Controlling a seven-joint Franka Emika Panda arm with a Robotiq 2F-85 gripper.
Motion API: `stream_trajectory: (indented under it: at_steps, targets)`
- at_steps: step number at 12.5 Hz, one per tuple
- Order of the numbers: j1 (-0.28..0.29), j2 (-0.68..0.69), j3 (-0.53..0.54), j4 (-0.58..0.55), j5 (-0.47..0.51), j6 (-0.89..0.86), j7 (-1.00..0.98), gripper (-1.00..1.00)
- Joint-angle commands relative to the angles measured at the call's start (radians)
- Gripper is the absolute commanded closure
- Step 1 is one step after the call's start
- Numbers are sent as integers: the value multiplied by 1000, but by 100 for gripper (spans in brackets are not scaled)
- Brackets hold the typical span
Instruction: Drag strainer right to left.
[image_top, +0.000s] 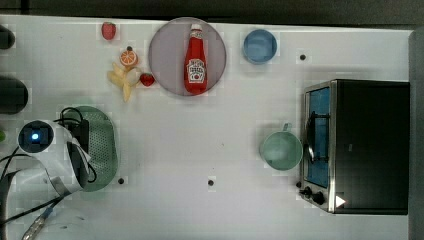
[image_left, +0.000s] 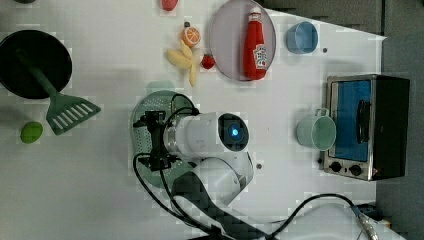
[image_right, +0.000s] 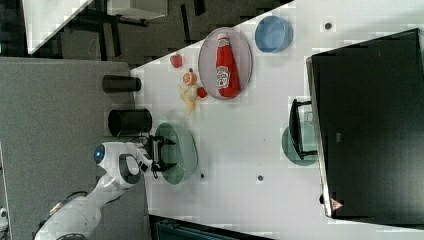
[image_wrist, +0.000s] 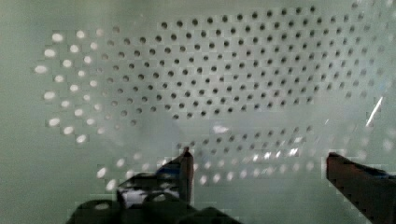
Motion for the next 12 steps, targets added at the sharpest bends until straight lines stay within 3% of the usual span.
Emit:
stream_trajectory:
  at_steps: [1,7,12]
  targets:
    - [-8,-166,-56,11,-63,-156,-194,-100]
    - [-31,-536,-386,34,-166,-448,-757,-100]
    - [-62,-736,-695,101,-291,-759,-1239,-100]
